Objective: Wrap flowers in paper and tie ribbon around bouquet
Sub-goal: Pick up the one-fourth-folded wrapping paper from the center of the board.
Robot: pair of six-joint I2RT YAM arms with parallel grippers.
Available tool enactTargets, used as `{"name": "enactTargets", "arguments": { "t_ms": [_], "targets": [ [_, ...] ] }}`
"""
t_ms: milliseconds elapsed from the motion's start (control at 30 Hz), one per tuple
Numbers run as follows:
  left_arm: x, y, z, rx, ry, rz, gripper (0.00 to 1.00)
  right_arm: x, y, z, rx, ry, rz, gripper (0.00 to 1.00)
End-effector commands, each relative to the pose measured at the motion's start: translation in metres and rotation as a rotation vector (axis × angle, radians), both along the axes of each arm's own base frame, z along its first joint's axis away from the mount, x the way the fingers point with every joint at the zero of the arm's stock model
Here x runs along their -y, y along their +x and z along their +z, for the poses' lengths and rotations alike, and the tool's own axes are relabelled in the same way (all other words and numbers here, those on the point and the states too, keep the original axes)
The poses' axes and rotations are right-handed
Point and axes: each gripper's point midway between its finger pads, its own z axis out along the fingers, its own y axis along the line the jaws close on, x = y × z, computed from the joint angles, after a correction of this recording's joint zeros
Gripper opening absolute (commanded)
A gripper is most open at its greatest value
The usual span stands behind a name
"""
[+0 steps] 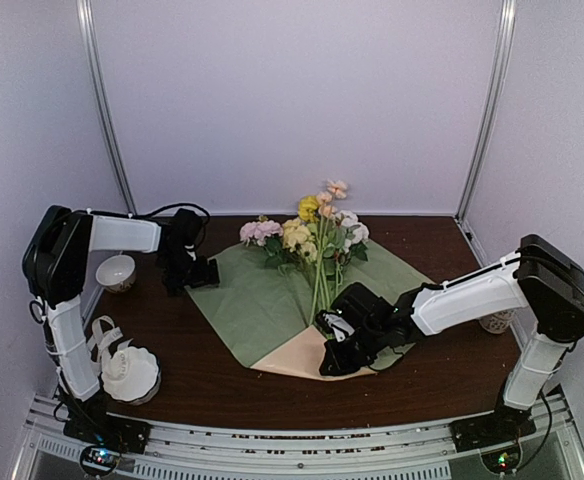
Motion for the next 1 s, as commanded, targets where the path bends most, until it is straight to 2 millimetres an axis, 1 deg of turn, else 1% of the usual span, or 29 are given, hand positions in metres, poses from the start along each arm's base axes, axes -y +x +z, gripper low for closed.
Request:
{"name": "enactTargets", "arguments": {
  "t_ms": [0,100,167,267,367,500,533,633,700,767,800,867,967],
  "targets": [
    [0.023,-0.011,-0.022,-0.041,-0.158,0.031,0.95,0.011,0.005,-0.011,0.023,-0.067,-0.023,0.00],
    [0.042,-0.006,-0.021,-0.024,-0.251,0.008,0.89,0.011,0.005,-0.012,0.024,-0.073,-0.021,0.00],
    [0.050,-0.004,-0.021,-0.017,-0.274,-0.007,0.84,0.010,0.005,-0.011,0.023,-0.075,-0.016,0.00],
    [0.052,-0.003,-0.020,-0.010,-0.274,-0.009,0.79,0.010,0.005,-0.012,0.024,-0.078,-0.013,0.00],
    [0.052,-0.004,-0.015,0.004,-0.280,-0.010,0.73,0.010,0.005,-0.012,0.024,-0.075,-0.014,0.00],
    [0.050,-0.007,0.002,0.058,-0.300,-0.001,0.61,0.011,0.005,-0.013,0.022,-0.075,-0.014,0.00],
    [0.050,-0.007,0.009,0.079,-0.311,0.001,0.59,0.011,0.005,-0.013,0.022,-0.075,-0.013,0.00],
    [0.053,-0.013,0.012,0.090,-0.322,-0.011,0.45,0.010,0.004,-0.013,0.022,-0.073,-0.010,0.00],
    [0.054,-0.016,0.009,0.084,-0.314,-0.018,0.30,0.010,0.004,-0.013,0.020,-0.073,-0.009,0.00],
    [0.052,-0.018,0.003,0.078,-0.311,-0.013,0.09,0.010,0.003,-0.013,0.019,-0.074,-0.003,0.00],
    [0.053,-0.017,0.004,0.082,-0.314,-0.016,0.01,0.010,0.003,-0.013,0.019,-0.074,-0.002,0.00],
    [0.056,-0.016,0.007,0.089,-0.319,-0.031,0.00,0.010,0.003,-0.013,0.020,-0.073,-0.001,0.00],
    [0.061,-0.014,0.022,0.119,-0.285,-0.067,0.00,0.009,0.003,-0.014,0.021,-0.071,0.004,0.00]
  ]
}}
